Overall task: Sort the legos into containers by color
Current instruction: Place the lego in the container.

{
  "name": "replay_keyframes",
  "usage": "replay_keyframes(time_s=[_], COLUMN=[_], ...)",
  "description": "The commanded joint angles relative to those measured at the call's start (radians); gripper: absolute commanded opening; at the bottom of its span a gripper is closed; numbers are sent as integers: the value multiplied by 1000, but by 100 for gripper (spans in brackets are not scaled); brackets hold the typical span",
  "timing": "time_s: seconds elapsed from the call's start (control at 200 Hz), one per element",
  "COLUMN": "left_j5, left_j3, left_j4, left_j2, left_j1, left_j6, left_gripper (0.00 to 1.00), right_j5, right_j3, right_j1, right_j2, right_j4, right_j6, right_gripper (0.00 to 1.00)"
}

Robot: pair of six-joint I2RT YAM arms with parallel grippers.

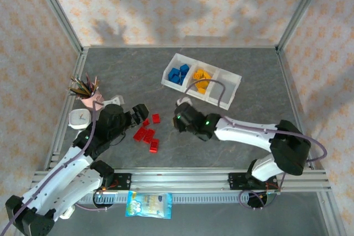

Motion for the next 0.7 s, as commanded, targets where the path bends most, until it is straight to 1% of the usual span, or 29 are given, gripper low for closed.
replay_keyframes(time_s=[0.0,0.09,0.19,0.28,0.39,0.45,0.516,0.571,0.636,0.696], left_j5=[19,-6,3,-15,-12,-7,-10,-11,-6,-8], left_j3=[46,59,76,95,116,131,142,154,171,185], left_j4=[141,203,280,325,379,398,417,425,432,433], left_j2=[56,120,191,245,303,333,362,381,404,418], left_j1=[-39,-78,-109,-133,-136,-136,-136,-136,-136,-136], left_j6=[48,61,71,89,101,110,121,127,135,143], left_gripper=[99,99,99,99,99,99,99,99,99,99], right_j5=[25,23,5,40,13,15,61,56,50,47], right_j3=[1,31,67,97,148,184,212,244,283,312], right_j1=[-143,-266,-384,-461,-559,-590,-608,-631,-657,-661], right_j2=[-38,-46,-29,2,67,108,151,196,244,269], right_j4=[-91,-103,-115,-110,-94,-91,-67,-58,-59,-53], right_j6=[34,32,24,8,6,3,-3,-5,-7,-30], right_gripper=[21,22,22,22,22,22,23,23,29,35])
